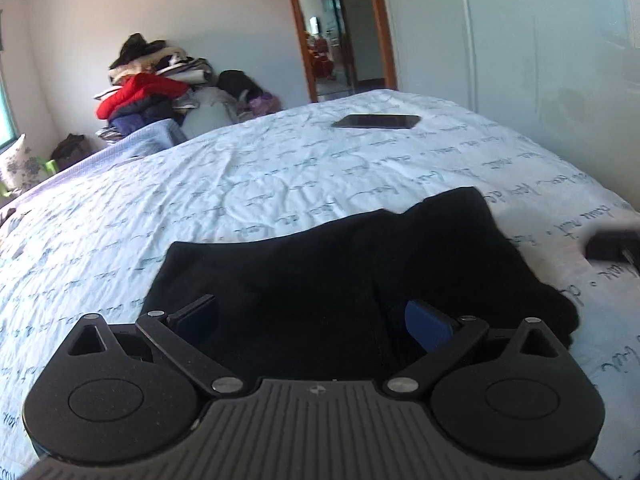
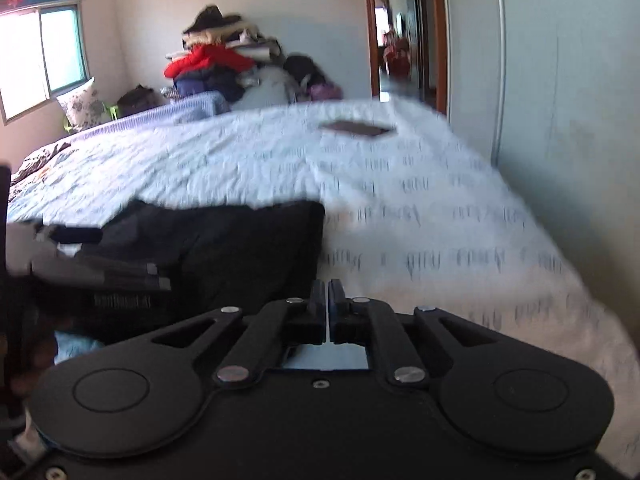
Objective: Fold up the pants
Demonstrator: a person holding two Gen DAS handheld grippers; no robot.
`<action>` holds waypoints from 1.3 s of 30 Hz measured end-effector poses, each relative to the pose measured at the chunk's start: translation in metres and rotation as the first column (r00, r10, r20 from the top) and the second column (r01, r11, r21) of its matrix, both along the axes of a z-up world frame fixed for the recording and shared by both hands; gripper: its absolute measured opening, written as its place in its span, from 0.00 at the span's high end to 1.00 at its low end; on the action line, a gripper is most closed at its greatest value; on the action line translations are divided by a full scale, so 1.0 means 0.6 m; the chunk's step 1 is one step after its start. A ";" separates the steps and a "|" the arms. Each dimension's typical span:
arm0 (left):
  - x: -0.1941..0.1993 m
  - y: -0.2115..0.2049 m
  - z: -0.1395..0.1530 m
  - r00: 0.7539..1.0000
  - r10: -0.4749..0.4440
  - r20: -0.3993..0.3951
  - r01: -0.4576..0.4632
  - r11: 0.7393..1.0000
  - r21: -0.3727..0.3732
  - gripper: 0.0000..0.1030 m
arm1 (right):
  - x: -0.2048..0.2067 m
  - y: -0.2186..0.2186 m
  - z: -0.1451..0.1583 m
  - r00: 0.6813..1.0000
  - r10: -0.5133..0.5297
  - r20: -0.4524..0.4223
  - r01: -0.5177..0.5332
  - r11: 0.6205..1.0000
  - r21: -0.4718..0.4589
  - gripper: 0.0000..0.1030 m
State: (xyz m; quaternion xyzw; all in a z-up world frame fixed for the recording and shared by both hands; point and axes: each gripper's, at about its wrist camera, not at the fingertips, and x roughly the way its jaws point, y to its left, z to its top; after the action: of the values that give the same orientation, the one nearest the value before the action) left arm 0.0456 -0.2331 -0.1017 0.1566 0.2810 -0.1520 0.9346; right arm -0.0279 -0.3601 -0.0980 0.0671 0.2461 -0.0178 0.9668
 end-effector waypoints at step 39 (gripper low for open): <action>-0.035 0.007 -0.035 0.995 -0.101 0.016 0.100 0.995 0.011 0.01 | 0.071 0.033 -0.042 0.975 0.171 -0.144 -0.177 0.984 -0.025 0.47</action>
State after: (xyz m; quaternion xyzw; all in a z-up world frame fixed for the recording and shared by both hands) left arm 0.0246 -0.2287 -0.1225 0.1767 0.2656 -0.1960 0.9273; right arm 0.0145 -0.3401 -0.1234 0.0256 0.3187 0.0576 0.9457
